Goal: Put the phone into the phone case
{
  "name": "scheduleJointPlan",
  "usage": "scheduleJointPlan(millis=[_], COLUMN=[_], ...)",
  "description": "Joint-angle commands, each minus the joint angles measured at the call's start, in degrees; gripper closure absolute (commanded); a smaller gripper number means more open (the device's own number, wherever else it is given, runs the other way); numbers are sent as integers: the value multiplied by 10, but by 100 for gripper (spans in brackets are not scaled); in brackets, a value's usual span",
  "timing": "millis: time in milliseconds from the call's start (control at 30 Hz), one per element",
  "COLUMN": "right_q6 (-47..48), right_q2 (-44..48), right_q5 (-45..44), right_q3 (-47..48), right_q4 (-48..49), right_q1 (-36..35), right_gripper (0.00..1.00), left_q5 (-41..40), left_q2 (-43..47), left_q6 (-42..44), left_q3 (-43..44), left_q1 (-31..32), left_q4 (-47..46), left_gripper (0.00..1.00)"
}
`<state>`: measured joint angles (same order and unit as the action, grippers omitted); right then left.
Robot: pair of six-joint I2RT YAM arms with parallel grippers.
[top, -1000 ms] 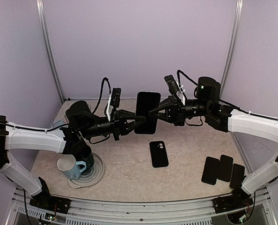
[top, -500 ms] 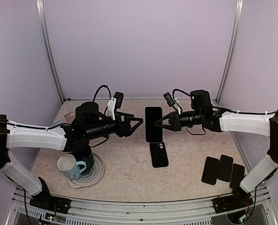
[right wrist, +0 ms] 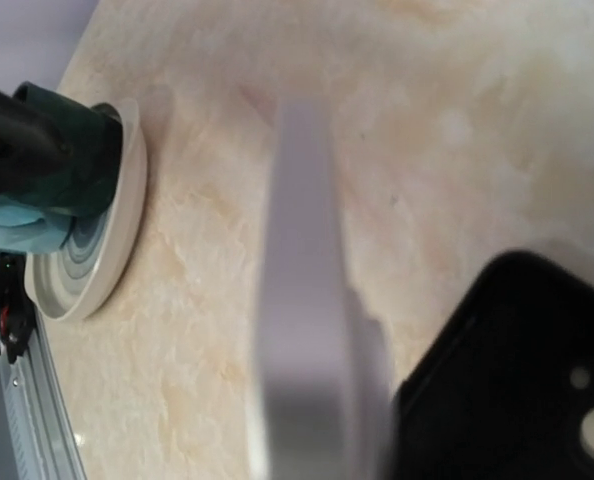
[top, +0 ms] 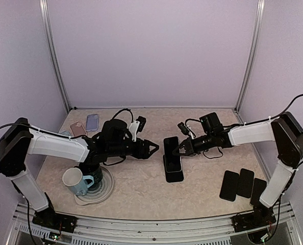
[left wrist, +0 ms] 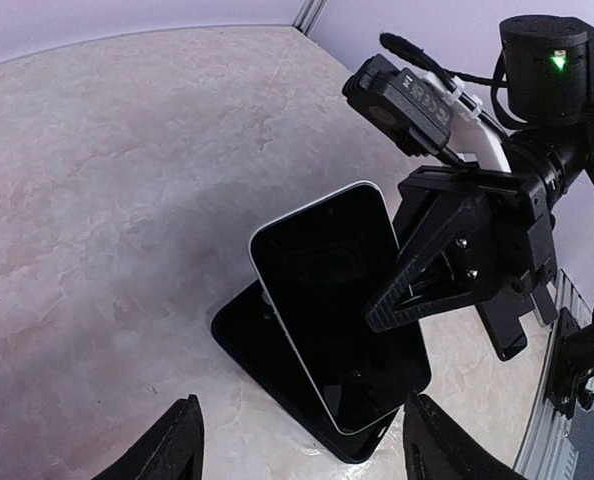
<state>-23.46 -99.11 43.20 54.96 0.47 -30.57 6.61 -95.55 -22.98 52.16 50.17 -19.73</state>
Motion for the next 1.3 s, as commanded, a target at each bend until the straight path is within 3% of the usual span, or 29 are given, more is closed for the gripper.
scheduleJointPlan(millis=[0, 700, 933, 1200, 1267], right_q6=[-30, -50, -17, 40, 47], right_q2=[-11, -63, -79, -110, -116], right_q5=[14, 38, 23, -47, -59], right_q3=[-18, -3, 18, 83, 90], right_q4=[12, 11, -43, -137, -149], right_q1=[3, -8, -7, -6, -7], right_gripper=[100, 100, 100, 77, 75], left_q5=[-14, 10, 18, 11, 13], left_q2=[-31, -116, -131, -150, -164], left_q6=[-29, -53, -56, -50, -57], left_q3=[25, 54, 54, 67, 76], left_q1=[-3, 13, 13, 10, 4], left_q4=[28, 41, 38, 46, 56], left_gripper=[33, 38, 38, 39, 45])
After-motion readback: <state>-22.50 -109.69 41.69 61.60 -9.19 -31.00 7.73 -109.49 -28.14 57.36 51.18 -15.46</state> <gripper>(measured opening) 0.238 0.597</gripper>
